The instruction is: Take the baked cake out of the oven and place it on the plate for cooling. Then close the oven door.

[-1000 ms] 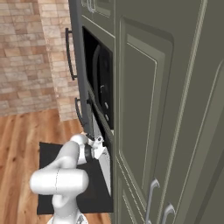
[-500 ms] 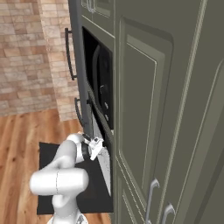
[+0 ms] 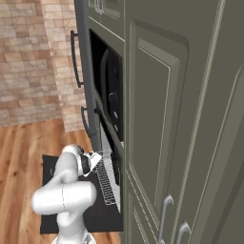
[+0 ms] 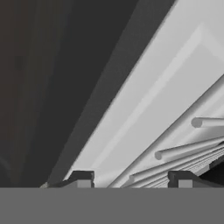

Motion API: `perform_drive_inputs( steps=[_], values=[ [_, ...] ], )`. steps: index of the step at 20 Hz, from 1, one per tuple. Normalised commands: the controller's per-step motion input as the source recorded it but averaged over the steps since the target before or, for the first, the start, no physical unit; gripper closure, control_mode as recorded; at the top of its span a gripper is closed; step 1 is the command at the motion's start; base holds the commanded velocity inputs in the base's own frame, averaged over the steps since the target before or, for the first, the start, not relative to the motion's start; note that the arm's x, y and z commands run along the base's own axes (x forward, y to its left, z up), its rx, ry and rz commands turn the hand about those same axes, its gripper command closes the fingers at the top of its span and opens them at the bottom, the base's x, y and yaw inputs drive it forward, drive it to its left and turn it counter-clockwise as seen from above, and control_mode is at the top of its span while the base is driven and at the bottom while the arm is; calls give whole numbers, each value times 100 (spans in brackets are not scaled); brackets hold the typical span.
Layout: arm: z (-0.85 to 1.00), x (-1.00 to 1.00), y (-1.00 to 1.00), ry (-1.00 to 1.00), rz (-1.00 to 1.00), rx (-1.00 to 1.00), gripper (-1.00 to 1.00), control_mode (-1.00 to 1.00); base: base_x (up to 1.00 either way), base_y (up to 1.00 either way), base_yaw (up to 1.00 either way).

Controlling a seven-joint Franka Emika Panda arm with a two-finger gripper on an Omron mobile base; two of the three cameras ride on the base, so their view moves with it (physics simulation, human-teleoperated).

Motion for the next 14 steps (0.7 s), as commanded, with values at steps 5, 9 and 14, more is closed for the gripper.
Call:
perform_drive_inputs(
  steps=[5, 9, 14],
  values=[
    [-45, -65, 100, 31, 2, 3, 100, -100, 0, 0, 0],
    [-30, -55, 100, 33, 0, 5, 100, -100, 0, 0, 0],
    [-16, -48, 93, 39, 0, 9, 100, -100, 0, 0, 0]
  ],
)
